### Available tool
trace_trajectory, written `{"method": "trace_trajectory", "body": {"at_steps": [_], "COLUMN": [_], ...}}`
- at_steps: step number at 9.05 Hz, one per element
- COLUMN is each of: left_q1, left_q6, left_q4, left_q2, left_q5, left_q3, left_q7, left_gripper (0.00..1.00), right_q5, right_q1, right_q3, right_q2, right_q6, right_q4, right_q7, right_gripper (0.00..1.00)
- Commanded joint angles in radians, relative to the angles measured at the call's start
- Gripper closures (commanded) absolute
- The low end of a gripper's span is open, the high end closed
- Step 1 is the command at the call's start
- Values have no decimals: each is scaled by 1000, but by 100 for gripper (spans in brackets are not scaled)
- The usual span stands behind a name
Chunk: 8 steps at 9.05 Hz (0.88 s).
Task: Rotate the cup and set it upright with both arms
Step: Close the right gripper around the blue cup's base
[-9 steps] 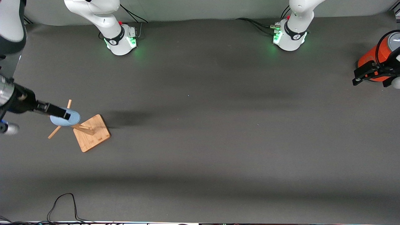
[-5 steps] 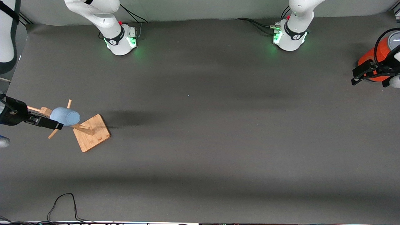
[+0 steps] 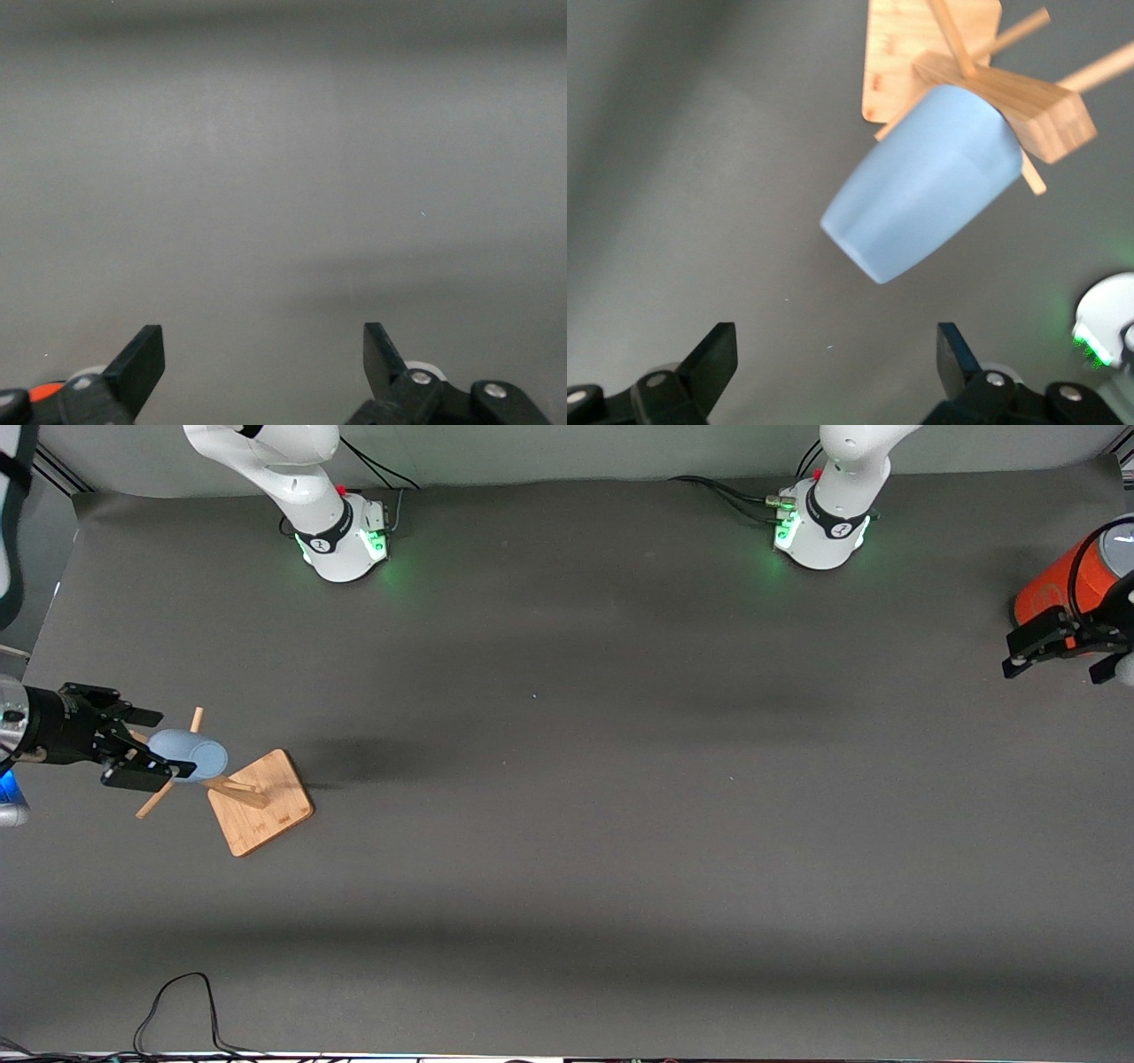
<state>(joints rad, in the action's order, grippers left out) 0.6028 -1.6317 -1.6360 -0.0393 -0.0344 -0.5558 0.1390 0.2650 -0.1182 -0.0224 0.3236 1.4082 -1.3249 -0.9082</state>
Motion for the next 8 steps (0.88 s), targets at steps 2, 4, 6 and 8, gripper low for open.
{"method": "trace_trajectory", "body": {"at_steps": [2, 4, 6, 8], "left_q1": [-50, -101, -109, -124], "left_q6": [6, 3, 1, -32], "left_q4": [15, 15, 5, 7], "left_q2": [38, 35, 38, 47], "left_q5": [24, 75, 94, 109], "left_q3": [-6, -7, -7, -10], "left_q7": [-13, -25, -3, -4], "left_gripper": [0, 0, 0, 0], "right_q5": [116, 175, 201, 229], "right_q1": [-32, -34, -58, -80], "right_q3": [27, 53, 55, 55], "right_q2": [-6, 23, 47, 69], "right_q6": [-3, 8, 8, 8], "right_q4": [-22, -27, -49, -59], "right_q7": [-232, -265, -275, -275], "right_gripper": [0, 0, 0, 0]}}
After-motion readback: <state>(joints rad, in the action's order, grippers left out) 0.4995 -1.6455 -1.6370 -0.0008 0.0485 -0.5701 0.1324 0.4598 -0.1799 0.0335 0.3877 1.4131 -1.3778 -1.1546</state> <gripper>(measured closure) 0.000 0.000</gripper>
